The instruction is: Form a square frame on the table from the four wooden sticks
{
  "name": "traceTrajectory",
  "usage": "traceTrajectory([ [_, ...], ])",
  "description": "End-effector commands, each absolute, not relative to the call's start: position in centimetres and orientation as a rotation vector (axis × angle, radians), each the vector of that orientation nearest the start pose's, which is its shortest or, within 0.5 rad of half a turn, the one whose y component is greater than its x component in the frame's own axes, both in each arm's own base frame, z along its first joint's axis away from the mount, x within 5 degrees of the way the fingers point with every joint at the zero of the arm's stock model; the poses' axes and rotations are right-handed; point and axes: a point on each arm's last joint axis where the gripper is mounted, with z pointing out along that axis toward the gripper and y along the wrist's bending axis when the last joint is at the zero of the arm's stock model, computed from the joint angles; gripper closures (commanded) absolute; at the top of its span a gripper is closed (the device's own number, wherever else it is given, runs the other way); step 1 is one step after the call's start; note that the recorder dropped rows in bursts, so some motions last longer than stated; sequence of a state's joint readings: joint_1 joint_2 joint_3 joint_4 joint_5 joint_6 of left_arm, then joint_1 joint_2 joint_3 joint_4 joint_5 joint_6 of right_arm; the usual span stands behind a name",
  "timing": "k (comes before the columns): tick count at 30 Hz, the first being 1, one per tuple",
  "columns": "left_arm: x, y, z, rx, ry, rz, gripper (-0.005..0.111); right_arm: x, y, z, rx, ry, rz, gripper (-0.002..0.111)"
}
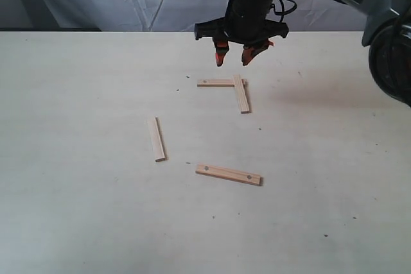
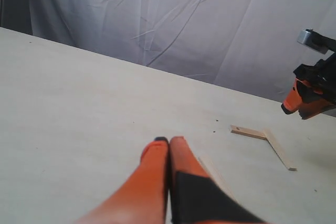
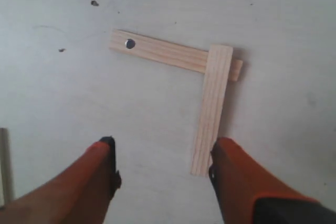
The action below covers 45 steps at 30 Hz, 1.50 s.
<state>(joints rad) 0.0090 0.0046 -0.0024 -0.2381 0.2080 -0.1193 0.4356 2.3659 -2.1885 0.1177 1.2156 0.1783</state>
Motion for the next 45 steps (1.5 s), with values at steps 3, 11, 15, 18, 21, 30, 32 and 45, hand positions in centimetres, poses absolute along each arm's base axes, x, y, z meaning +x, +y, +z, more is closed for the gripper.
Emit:
traceTrajectory([
  [3, 5.6, -0.4, 19.6, -0.268, 1.666, -0.309, 0.107, 47.0, 18.1, 20.4, -0.215, 2.906, 0.279, 0.054],
  [11, 5.6, -0.1, 20.9, -0.303, 1.504, -0.332, 0.107, 48.3, 13.9, 20.1, -0.125, 2.909, 0.213, 0.109],
  [15, 5.5, 0.2, 22.1, -0.317, 1.374, -0.33, 0.107, 48.2, 13.0, 19.2, -0.157, 2.938, 0.193, 0.108],
  [18, 5.4, 0.4, 22.6, -0.319, 1.308, -0.323, 0.107, 47.9, 13.0, 18.4, -0.196, 2.966, 0.18, 0.108],
  [21, 5.4, 0.4, 22.7, -0.319, 1.295, -0.321, 0.107, 47.6, 12.9, 17.6, -0.205, 2.993, 0.176, 0.108],
  [30, 5.3, 0.5, 23.1, -0.383, 1.278, -0.387, 0.107, 47.5, 13.1, 17.0, -0.241, 2.992, 0.206, 0.108],
  [32, 5.2, 0.0, 24.3, -0.363, 1.37, -0.421, 0.107, 47.6, 13.1, 17.0, -0.249, 2.97, 0.208, 0.108],
  [45, 21.8, -0.6, 28.1, -0.194, 2.501, -0.216, 0.107, 47.7, 13.7, 17.2, -0.239, 2.945, 0.308, 0.108],
])
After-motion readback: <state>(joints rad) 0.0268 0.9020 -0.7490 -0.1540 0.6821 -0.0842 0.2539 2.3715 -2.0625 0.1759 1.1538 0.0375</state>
